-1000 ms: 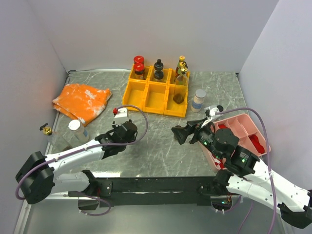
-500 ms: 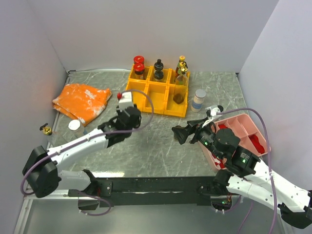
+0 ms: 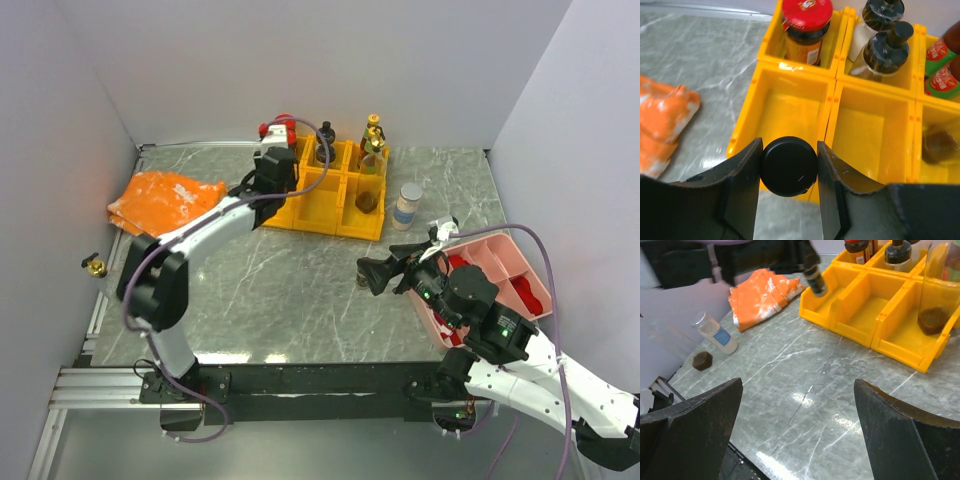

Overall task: Organize the condiment bottles
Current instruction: Place the bottle in the storage box.

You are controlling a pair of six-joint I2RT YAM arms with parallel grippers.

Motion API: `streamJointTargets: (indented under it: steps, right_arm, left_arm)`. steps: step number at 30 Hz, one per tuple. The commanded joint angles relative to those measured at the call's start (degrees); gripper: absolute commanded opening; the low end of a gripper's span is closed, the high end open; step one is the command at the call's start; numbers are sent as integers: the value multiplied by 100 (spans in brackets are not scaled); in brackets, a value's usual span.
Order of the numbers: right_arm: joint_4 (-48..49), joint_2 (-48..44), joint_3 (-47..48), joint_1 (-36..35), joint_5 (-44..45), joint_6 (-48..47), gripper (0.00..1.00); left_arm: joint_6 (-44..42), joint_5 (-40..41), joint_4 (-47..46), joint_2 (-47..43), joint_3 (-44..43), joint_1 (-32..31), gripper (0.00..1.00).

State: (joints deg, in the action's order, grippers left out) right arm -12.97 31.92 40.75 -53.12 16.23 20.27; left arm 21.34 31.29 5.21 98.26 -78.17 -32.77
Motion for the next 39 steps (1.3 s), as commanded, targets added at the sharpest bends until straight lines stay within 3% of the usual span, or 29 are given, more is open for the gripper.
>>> streamJointTargets:
  steps: [1,7,15,16,21,27,32,39]
  right_arm:
    - [154,-89,73,-31,109,-120,100]
    - [207,-116,3,-31,56,-111,100]
    - [199,-213,-120,-23,117,-41,100]
    - [172,-213,-111,-31,135,-32,100]
    - [181,-239,-120,-31,161,-6,100]
    - [243,-116,-103,-31,144,21,100]
    - [251,24,-32,-31,109,47,100]
    - [251,7,-6,-31,82,117,100]
  left_arm:
    - [-499,-325,-388,615,-821,113,1]
    - [-667,-466,-486,1265,-1332,245,1]
    - [-605,-843,-1390,1652,-1139,456,2]
    - [-605,-887,-1426,1696,-1174,474,6]
    - [-596,-1028,-1225,2057,-1534,597,8]
    - [-666,-1362,-1760,2127,-1254,711,19]
    - [-702,-1468,-1691,2321,-1411,764,26]
    - [-649,-1494,-1567,2330,-1429,781,43]
